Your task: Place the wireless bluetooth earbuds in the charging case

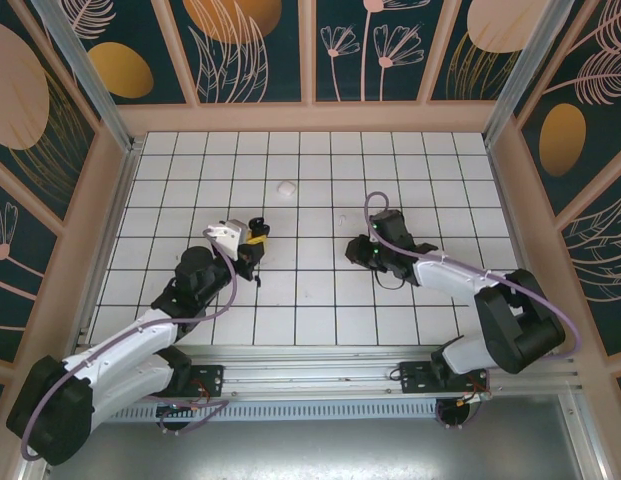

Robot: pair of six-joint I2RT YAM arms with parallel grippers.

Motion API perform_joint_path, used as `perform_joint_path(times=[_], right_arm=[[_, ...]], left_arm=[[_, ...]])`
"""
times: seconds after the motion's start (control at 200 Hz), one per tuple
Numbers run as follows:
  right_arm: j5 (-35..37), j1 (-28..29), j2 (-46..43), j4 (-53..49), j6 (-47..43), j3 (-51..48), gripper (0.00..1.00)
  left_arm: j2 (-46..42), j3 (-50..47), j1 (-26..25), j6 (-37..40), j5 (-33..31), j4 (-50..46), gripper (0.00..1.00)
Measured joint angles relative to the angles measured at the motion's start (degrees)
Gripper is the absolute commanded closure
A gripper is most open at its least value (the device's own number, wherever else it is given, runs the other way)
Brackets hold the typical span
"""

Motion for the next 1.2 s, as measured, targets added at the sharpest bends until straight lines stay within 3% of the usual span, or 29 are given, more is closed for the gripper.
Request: perform_joint_path(times=[0.285,0.646,1.196], right_arm=[[-4.50,-0.04,-8.70,9.97,7.96,-2.14,0.81],[-4.26,4.09,-17.18,20.85,4.83,-0.33,0.82],[-1.97,11.63,-19.87,37.11,-2.91,-0.07,0.83]], left_arm=[[4.00,0.81,0.00,-0.39,12.83,4.87,1.00],[12.00,9.03,-0.11,-2.47,32.46,10.40,1.00],[13.51,13.00,-0.39,-12.63,35.15,13.25,1.00]])
